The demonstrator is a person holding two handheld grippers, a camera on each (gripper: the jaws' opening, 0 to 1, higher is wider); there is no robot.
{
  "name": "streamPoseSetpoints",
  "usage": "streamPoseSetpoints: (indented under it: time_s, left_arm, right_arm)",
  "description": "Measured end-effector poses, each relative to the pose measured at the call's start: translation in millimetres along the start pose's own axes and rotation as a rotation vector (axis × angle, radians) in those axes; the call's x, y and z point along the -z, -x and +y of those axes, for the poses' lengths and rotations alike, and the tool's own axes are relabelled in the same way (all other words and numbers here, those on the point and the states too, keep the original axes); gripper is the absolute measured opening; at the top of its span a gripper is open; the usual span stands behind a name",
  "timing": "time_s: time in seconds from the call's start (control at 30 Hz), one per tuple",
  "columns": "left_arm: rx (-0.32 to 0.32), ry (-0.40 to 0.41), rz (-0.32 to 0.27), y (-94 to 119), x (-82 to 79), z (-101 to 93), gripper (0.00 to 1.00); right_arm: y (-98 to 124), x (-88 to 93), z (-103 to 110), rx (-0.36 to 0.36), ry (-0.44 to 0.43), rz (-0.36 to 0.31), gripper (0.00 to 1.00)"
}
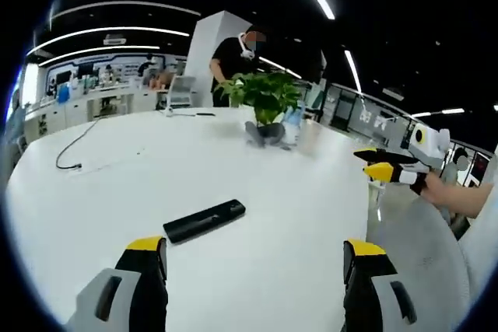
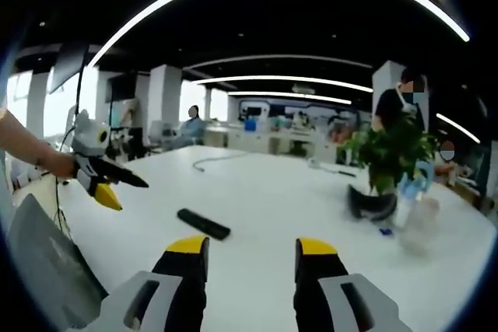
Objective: Press the specified remote control buttons in sequence, fully releasing each button before pressing the next.
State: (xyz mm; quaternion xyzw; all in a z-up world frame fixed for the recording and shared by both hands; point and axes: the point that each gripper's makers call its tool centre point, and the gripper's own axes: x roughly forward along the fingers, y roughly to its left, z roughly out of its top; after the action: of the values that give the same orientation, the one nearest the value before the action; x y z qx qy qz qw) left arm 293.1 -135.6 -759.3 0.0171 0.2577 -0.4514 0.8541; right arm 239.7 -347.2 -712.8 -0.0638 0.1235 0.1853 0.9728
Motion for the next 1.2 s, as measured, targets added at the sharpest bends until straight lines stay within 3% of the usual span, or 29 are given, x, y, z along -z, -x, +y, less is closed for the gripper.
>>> streamPoseSetpoints:
  time_s: [0.57,0.9,1.03,1.2]
  left_arm:
    - [0.058,-0.118,0.149,-36,2.5,30.2,0.96]
    - [0.067,-0.126,0.208,-49,8.1,49.0,0.95]
    - [0.069,-0.167,0.248,-53,12.6,56.8,0.93]
    - [0.066,-0.207,0.264,-58,9.4,64.9,0.91]
  right_arm:
    - [0,4.3,-2,0.018,0.007,0.026,0.42]
    - [-1,3.9,-3,0.018,-0.008,0.021,0.43]
    - [-2,1.8,-2,0.010,-0.015,0.009,0.46]
    - [-4,1.3,1,-0.003,-0.024,0.006,0.57]
